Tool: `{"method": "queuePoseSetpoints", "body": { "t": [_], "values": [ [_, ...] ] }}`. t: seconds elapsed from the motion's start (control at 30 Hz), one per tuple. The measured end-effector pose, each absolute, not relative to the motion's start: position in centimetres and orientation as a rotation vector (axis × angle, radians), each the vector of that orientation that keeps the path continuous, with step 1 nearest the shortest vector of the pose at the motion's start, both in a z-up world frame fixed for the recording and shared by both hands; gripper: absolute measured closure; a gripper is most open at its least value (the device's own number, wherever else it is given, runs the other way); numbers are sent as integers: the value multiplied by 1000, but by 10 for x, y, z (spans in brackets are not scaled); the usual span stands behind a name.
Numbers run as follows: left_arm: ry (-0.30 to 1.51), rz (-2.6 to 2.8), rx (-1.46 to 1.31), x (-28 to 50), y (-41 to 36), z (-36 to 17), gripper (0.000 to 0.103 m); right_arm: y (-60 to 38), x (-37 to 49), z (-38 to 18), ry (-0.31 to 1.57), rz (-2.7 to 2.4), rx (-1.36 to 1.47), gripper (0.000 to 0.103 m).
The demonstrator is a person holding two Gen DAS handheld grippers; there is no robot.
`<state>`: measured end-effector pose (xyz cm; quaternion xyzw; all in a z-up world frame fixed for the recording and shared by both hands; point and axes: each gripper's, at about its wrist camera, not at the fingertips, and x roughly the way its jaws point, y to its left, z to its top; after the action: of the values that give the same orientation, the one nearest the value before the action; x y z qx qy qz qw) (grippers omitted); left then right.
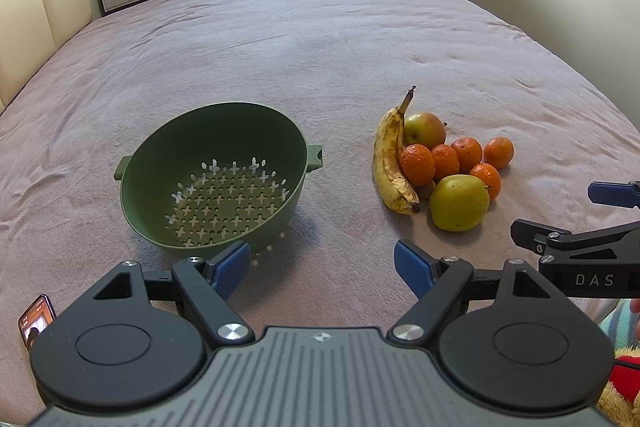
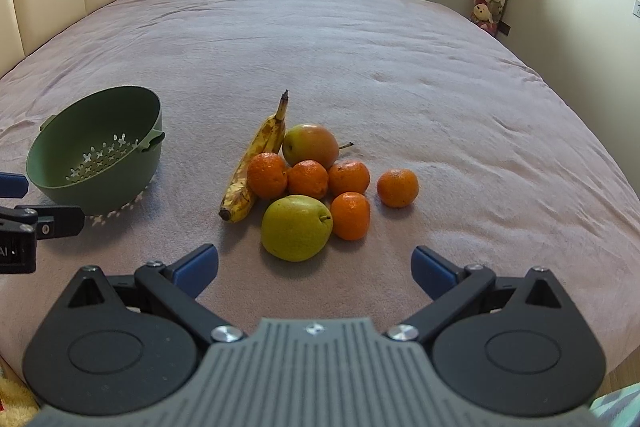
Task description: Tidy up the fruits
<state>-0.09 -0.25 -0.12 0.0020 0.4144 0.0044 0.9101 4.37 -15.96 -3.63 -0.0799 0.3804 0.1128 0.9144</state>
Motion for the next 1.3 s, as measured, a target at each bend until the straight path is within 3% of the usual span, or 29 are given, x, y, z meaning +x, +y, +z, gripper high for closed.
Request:
{"method": "queuePoseSetpoints", "body": {
  "t": [1.3],
  "values": [
    [864,2,6,-3,-8,-6,7,-165,46,-40,795,231,-153,4]
  ]
}}
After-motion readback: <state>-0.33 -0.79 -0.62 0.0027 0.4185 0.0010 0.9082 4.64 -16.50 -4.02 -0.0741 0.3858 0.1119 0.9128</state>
